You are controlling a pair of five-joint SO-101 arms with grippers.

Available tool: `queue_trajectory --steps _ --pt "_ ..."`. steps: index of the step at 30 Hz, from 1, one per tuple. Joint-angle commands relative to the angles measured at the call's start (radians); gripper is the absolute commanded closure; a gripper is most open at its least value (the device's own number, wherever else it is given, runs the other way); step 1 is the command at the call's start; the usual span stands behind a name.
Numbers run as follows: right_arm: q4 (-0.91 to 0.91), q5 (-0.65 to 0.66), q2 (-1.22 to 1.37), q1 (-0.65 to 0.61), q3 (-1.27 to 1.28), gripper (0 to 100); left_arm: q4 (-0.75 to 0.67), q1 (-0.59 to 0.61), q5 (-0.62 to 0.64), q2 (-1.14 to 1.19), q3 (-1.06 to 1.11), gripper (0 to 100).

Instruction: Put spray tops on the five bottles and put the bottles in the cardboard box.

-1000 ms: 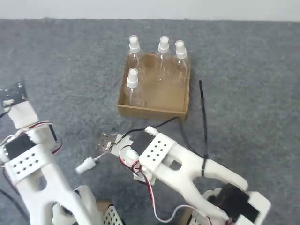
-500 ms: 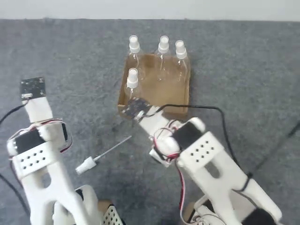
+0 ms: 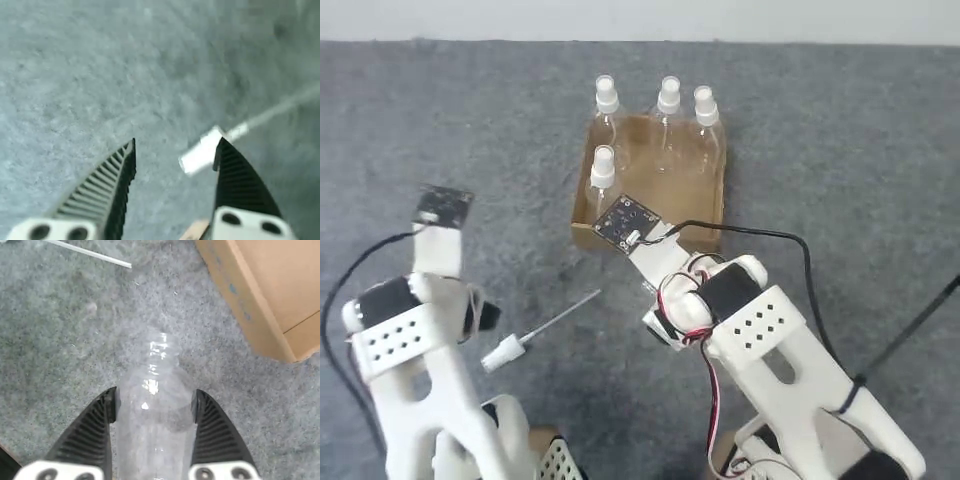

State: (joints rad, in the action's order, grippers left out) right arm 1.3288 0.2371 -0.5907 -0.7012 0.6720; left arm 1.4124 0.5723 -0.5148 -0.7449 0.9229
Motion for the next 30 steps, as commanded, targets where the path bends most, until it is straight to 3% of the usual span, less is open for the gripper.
queue_trajectory --steps 1,10,18,30 --pt "-0.022 -0.011 -0.048 0.016 -0.011 98.3 0.078 0.003 -0.18 -0.034 -0.008 76" --pt "-0.021 -0.006 -0.048 0.016 -0.011 98.3 0.087 0.02 -0.356 -0.034 0.085 76" --pt "-0.015 -0.005 -0.048 0.016 -0.009 98.3 -0.106 0.02 -0.353 -0.034 0.248 76" --pt "-0.015 -0.003 -0.048 0.016 -0.009 98.3 -0.227 0.069 -0.307 -0.034 0.302 81"
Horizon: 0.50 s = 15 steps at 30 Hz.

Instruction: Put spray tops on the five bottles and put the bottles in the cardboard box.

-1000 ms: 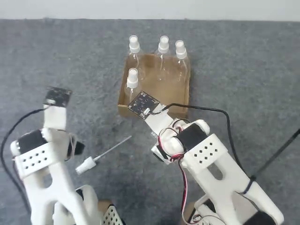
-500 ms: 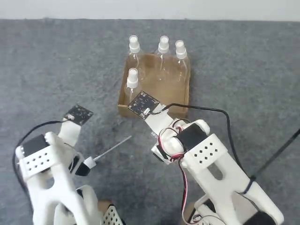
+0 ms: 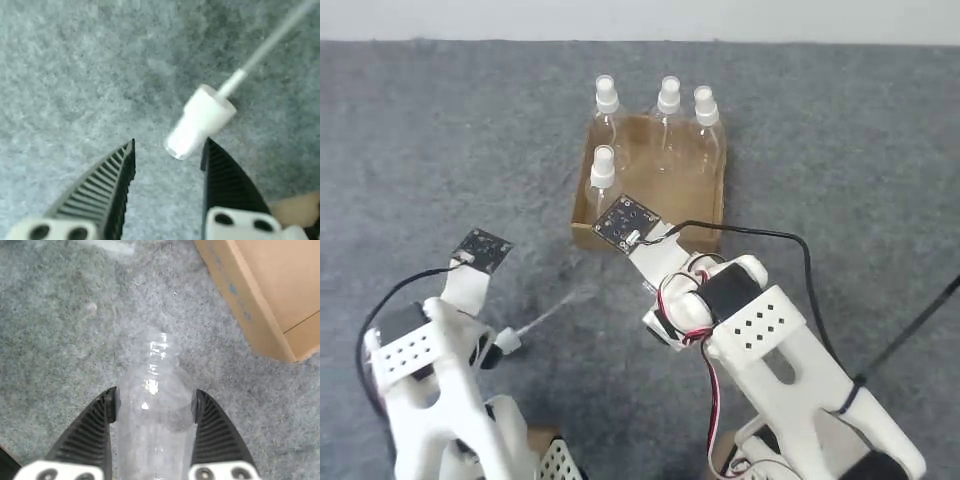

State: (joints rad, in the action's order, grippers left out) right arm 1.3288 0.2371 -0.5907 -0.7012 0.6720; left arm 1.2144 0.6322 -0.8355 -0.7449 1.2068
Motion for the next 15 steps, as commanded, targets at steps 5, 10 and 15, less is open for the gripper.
queue_trajectory --steps 5,10,15 --pt "-0.035 -0.003 -0.048 0.016 0.011 98.3 -0.074 0.014 0.018 -0.035 0.025 81" --pt "-0.036 -0.003 -0.048 0.016 0.011 98.2 -0.143 0.015 0.086 -0.043 0.022 81" --pt "-0.036 -0.003 -0.048 0.016 0.011 98.2 -0.244 0.015 0.17 -0.044 0.021 81"
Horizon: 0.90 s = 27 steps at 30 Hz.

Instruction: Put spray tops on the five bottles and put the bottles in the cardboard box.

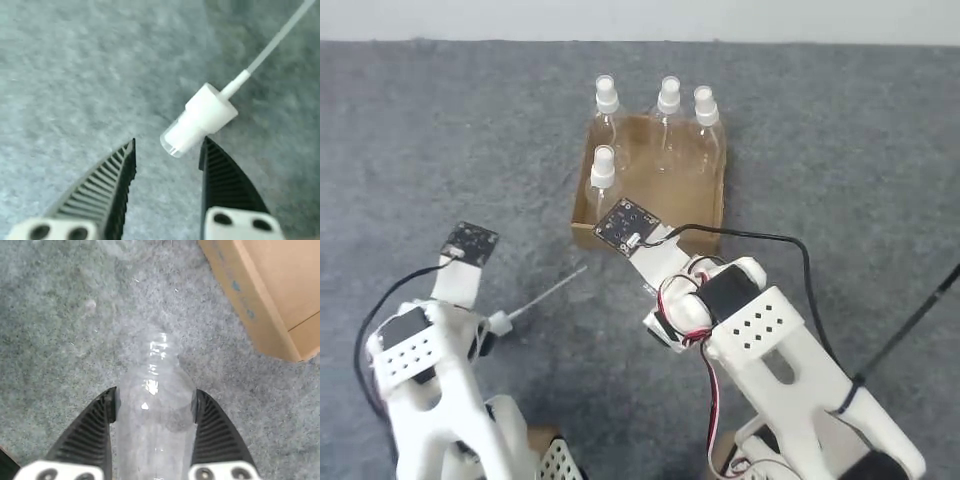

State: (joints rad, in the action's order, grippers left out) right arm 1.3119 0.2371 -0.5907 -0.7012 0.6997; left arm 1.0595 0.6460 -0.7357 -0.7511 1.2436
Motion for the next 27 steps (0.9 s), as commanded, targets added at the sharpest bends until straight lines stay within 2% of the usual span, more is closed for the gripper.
queue_trajectory --steps 1,8,11,14,20,23,27 --pt "-0.019 -0.003 -0.048 0.016 -0.017 98.2 -0.115 0.002 0.097 -0.038 -0.016 81" --pt "-0.019 -0.003 -0.048 0.016 -0.017 98.2 -0.325 0.0 0.347 -0.038 -0.018 81" --pt "-0.019 -0.003 -0.048 0.016 -0.017 98.2 -0.347 -0.002 0.434 -0.038 -0.028 81" --pt "-0.019 -0.003 -0.048 0.016 -0.017 98.2 -0.253 -0.002 0.528 -0.038 -0.081 81" --pt "-0.019 -0.003 -0.048 0.016 -0.017 98.2 0.025 -0.006 0.749 -0.038 -0.206 81" --pt "-0.019 -0.003 -0.048 0.016 -0.015 98.2 0.103 -0.006 0.801 -0.031 -0.229 81" --pt "-0.019 -0.003 -0.048 0.016 -0.015 98.2 0.16 -0.006 0.804 -0.029 -0.226 81"
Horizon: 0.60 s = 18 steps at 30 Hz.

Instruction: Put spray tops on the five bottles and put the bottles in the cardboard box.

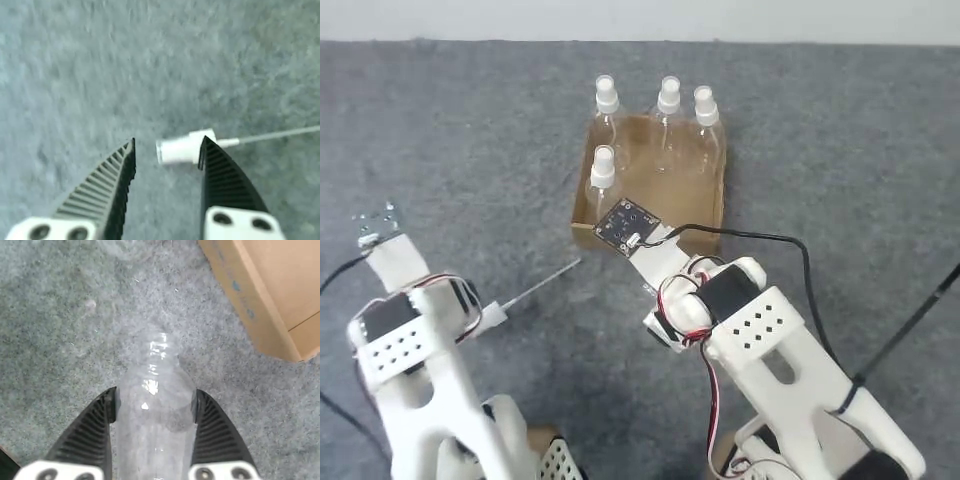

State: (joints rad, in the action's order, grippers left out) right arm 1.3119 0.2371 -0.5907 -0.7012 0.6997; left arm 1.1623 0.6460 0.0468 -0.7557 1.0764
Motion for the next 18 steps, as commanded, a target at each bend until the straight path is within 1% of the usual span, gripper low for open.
queue_trajectory --steps 1,3,6,13,15,18 --pt "-0.019 -0.003 -0.048 0.016 -0.015 98.2 0.075 -0.006 0.017 -0.025 -0.058 81" --pt "-0.019 -0.003 -0.048 0.016 -0.015 98.2 0.112 -0.006 -0.043 -0.025 -0.058 81" --pt "-0.019 -0.003 -0.048 0.016 -0.015 98.2 0.161 0.0 -0.175 -0.025 -0.058 81" --pt "-0.019 -0.003 -0.048 0.016 -0.009 98.2 0.161 0.052 -0.44 -0.023 -0.045 81" --pt "-0.019 -0.003 -0.048 0.016 -0.006 98.2 0.152 0.068 -0.485 -0.023 -0.033 81" --pt "-0.019 -0.003 -0.048 0.016 -0.006 98.2 0.08 0.084 -0.508 -0.023 0.013 81"
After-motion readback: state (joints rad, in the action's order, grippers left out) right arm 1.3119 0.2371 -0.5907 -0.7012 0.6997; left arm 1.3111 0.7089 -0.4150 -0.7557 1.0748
